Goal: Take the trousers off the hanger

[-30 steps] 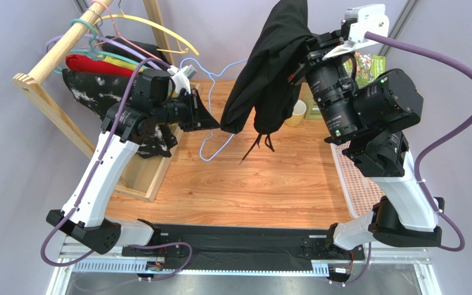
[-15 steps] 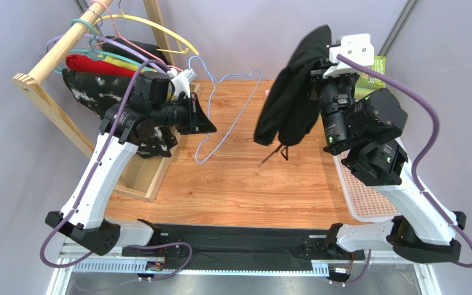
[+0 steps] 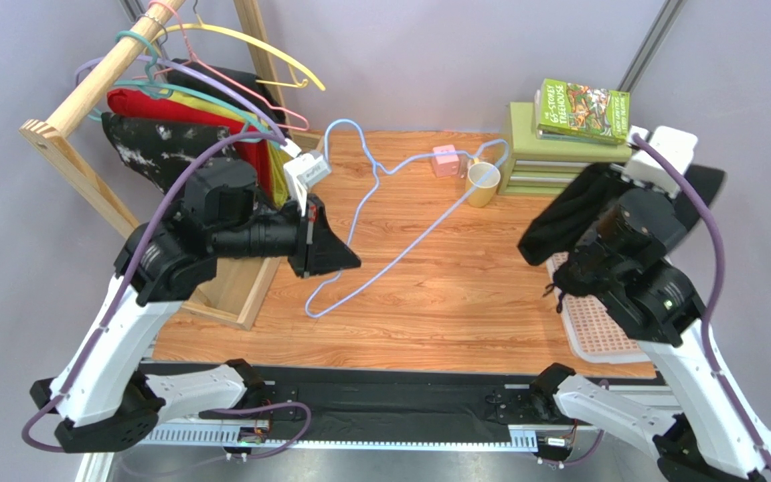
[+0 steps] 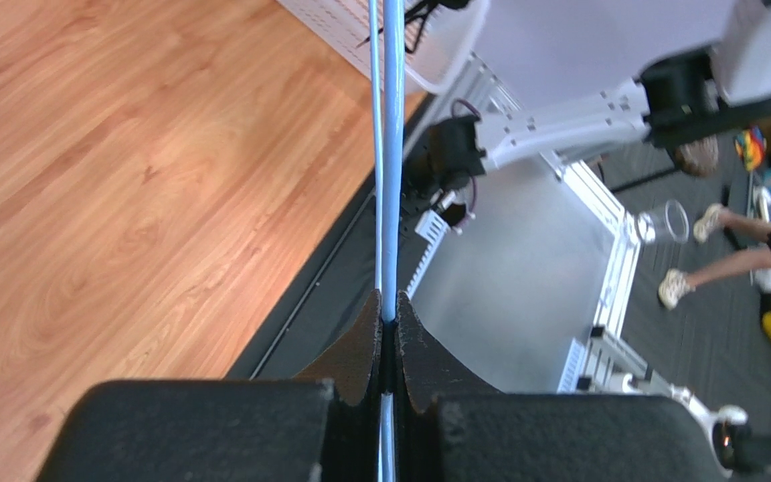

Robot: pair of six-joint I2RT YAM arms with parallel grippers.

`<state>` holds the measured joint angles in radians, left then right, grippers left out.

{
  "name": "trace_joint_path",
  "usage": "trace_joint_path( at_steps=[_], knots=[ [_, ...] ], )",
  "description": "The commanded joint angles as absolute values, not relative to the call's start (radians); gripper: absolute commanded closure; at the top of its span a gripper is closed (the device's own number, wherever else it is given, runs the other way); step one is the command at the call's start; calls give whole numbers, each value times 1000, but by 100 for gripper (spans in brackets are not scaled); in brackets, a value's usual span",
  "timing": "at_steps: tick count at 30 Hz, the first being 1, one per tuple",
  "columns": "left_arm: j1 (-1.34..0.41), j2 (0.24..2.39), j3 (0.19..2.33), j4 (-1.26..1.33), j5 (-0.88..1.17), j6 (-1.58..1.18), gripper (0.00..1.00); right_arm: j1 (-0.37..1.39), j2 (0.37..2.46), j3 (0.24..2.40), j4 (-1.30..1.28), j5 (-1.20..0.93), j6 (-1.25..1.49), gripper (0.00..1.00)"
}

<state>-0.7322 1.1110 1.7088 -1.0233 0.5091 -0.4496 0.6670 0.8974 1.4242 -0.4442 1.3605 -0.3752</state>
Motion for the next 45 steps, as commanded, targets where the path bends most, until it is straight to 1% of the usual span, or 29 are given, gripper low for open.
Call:
trace_joint_path(
  at_steps=[1,5,10,12,13,14,15,17,18,23,27,29,30,31,32,33,34,36,38,41,43,45],
  knots=[
    [-807,1040,1687,-1011,488,-361,100,646,804,1376,-480,1564,-350,100],
    [-839,980,1698,-1037,462,-319,100,621,761,1286,-482,1624,-342,100],
    [-864,937,1723,-1083,427,-293,100,499,790,1161,-485,1576,-275,100],
    [-867,924,1723,-1088,429,-302,100,370,852,1158,-665,1461,-82,100],
    [-867,919,1726,-1092,439,-304,100,294,885,1184,-796,1380,71,100],
    [-867,922,1732,-1100,445,-305,100,111,929,1212,-918,1195,145,100],
    [-867,926,1752,-1110,448,-304,100,41,987,1216,-948,1131,235,100],
    [-867,937,1785,-1140,446,-301,100,-30,1032,1185,-927,1027,244,100],
    [-867,940,1793,-1147,442,-301,100,-29,1049,1172,-911,1008,227,100],
    [-867,974,1851,-1198,423,-290,100,-29,1187,1111,-920,910,316,100],
    [-867,999,1871,-1218,417,-287,100,-29,1311,1147,-952,822,359,100],
    [-867,1012,1874,-1213,420,-293,100,-29,1385,1181,-1003,805,409,90],
    [-867,1020,1879,-1212,420,-296,100,-31,1405,1196,-1018,798,416,81],
    [-867,1035,1885,-1213,420,-295,100,-31,1422,1231,-1032,767,416,67],
    [-867,1043,1899,-1213,420,-296,100,-29,1449,1250,-1075,755,435,57],
    [-867,1051,1907,-1213,420,-296,100,-29,1459,1276,-1106,743,449,45],
    [-867,1067,1914,-1216,419,-296,100,-29,1463,1325,-1138,718,469,29],
    [-867,1084,1936,-1223,420,-293,100,-26,1456,1383,-1250,701,512,17],
    [-867,1112,1956,-1229,422,-290,100,-18,1434,1483,-1354,701,529,0],
    [-867,1138,1964,-1230,428,-290,100,-3,1373,1628,-1451,687,512,0],
    [-867,1153,1959,-1227,425,-296,100,81,1322,1696,-1497,701,496,0],
    [-867,1169,1954,-1224,420,-301,100,116,1298,1772,-1514,704,460,0]
  ],
)
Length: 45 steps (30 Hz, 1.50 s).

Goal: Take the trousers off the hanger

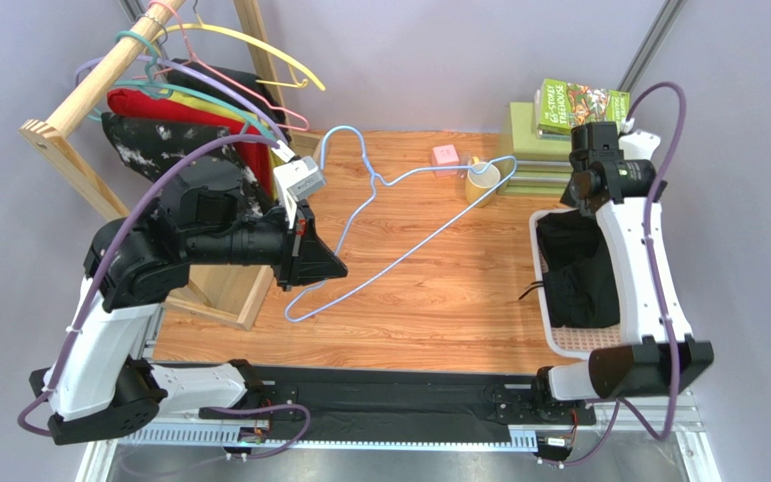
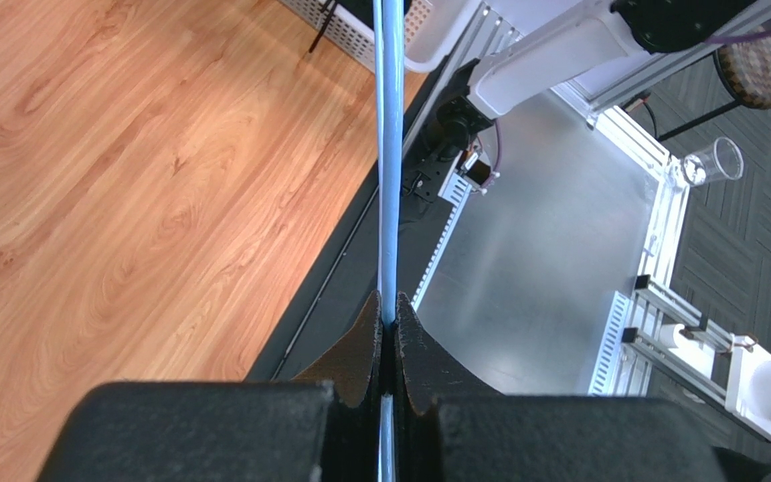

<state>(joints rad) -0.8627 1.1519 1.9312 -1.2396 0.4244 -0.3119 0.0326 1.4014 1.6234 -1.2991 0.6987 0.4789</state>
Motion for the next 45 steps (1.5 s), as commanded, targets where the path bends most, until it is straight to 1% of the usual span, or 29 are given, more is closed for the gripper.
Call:
trace_joint_path(
  at_steps=[1,3,5,6,7,8,9,10,12,13,15,16,18,19,20,24,26,27,29,30,33,35,39,41,43,44,45],
  knots=[
    [-868,1169,1936,-1218,419,-307,100,136,1284,1795,-1513,659,437,0],
    [-867,1167,1913,-1200,417,-319,100,155,1281,1877,-1520,614,381,0],
    [-867,1169,1899,-1210,419,-336,100,153,1269,1936,-1493,472,330,0],
    [-867,1170,1896,-1230,423,-344,100,153,1258,1971,-1464,390,295,0],
    [-867,1169,1885,-1236,434,-353,100,153,1243,1979,-1391,189,223,0],
    [-867,1166,1879,-1252,461,-356,100,155,1197,1976,-1344,98,203,0],
    [-867,1161,1875,-1261,477,-359,100,155,1171,1950,-1300,16,190,0],
    [-867,1155,1865,-1270,489,-362,100,153,1146,1935,-1216,-152,164,0],
    [-868,1129,1849,-1287,524,-377,100,153,1088,1899,-1155,-304,141,0],
    [-867,1115,1821,-1284,541,-385,100,153,1075,1863,-1116,-483,129,0],
    [-867,1071,1792,-1263,592,-413,100,156,1054,1820,-1086,-640,141,0],
    [-867,1054,1757,-1253,610,-422,100,158,1048,1765,-1045,-754,159,0],
    [-867,994,1723,-1232,643,-455,100,160,1022,1703,-991,-863,230,1],
    [-867,973,1688,-1227,649,-465,100,160,1017,1674,-938,-959,254,1],
    [-867,953,1672,-1223,653,-477,100,167,1009,1626,-919,-995,285,1],
    [-867,872,1628,-1203,696,-523,100,242,1009,1563,-890,-1118,319,4],
    [-867,853,1615,-1203,707,-531,100,279,1008,1531,-882,-1169,331,8],
    [-867,841,1611,-1204,713,-534,100,288,1008,1517,-876,-1186,356,13],
    [-867,833,1600,-1204,732,-538,100,310,1002,1496,-833,-1230,393,21],
    [-867,828,1597,-1203,735,-541,100,316,999,1476,-821,-1258,408,29],
    [-867,824,1583,-1200,736,-543,100,334,993,1453,-801,-1281,443,47],
    [-867,822,1577,-1197,741,-543,100,351,986,1439,-787,-1298,463,47],
    [-867,828,1582,-1195,756,-543,100,385,979,1413,-787,-1315,477,55],
    [-867,830,1589,-1187,761,-549,100,403,977,1399,-790,-1322,480,54],
    [-867,833,1595,-1183,765,-558,100,419,976,1391,-795,-1322,476,50],
    [-867,836,1597,-1181,768,-561,100,423,977,1391,-799,-1322,471,50],
    [-867,838,1600,-1180,772,-563,100,426,977,1394,-801,-1309,465,67]
  ],
)
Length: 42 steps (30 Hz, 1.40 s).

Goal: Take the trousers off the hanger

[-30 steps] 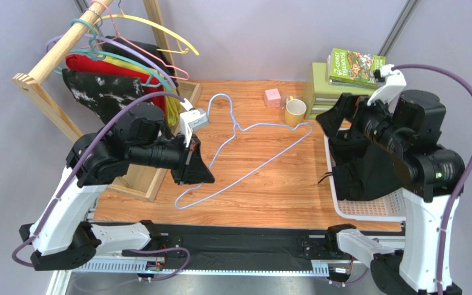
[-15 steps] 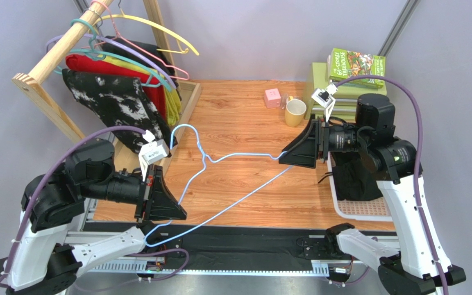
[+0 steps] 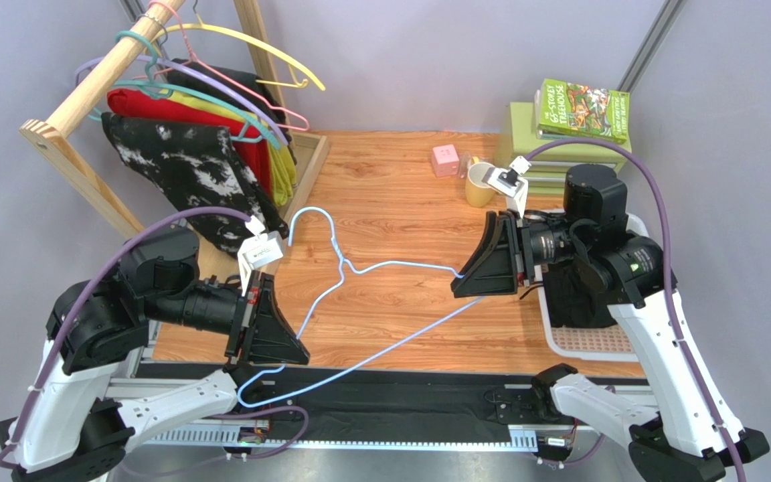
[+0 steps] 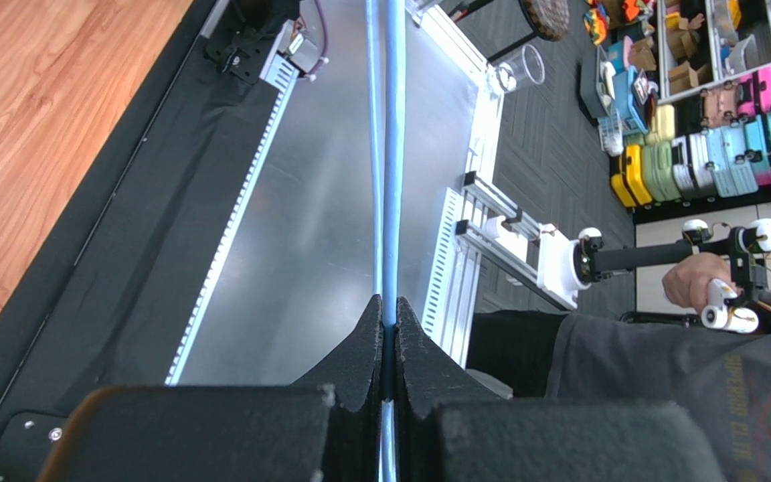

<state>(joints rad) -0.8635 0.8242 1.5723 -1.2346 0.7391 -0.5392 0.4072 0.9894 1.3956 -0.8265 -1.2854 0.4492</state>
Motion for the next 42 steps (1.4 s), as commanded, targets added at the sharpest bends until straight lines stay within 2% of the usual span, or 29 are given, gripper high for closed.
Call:
trace_joint_path(
  at_steps=[1,2,6,12,13,16,17,21,26,32,36,42],
  knots=[
    [-867,839,1604,-1183,772,-563,100,428,983,1399,-811,-1296,459,85],
    [-867,841,1606,-1183,767,-563,100,428,985,1408,-815,-1289,456,100],
    [-867,844,1626,-1195,717,-565,99,446,999,1448,-857,-1209,419,100],
    [-867,847,1666,-1250,500,-564,55,454,989,1467,-897,-973,394,100],
    [-867,845,1675,-1264,458,-568,44,457,989,1468,-894,-963,399,100],
    [-867,842,1736,-1336,254,-595,32,460,988,1482,-908,-911,390,100],
    [-867,845,1759,-1380,144,-604,32,469,991,1492,-919,-890,379,100],
    [-867,839,1871,-1419,-43,-607,30,532,1015,1542,-982,-679,308,100],
    [-867,746,1824,-1332,-141,-626,32,569,1054,1575,-856,-568,331,100],
    [-867,562,1584,-1178,-167,-695,34,810,1215,1710,-704,-341,241,100],
    [-867,514,1537,-1170,-152,-718,35,960,1377,1872,-651,-168,126,100],
    [-867,457,1522,-1204,-158,-742,37,1014,1590,2051,-505,-123,48,100]
  ],
)
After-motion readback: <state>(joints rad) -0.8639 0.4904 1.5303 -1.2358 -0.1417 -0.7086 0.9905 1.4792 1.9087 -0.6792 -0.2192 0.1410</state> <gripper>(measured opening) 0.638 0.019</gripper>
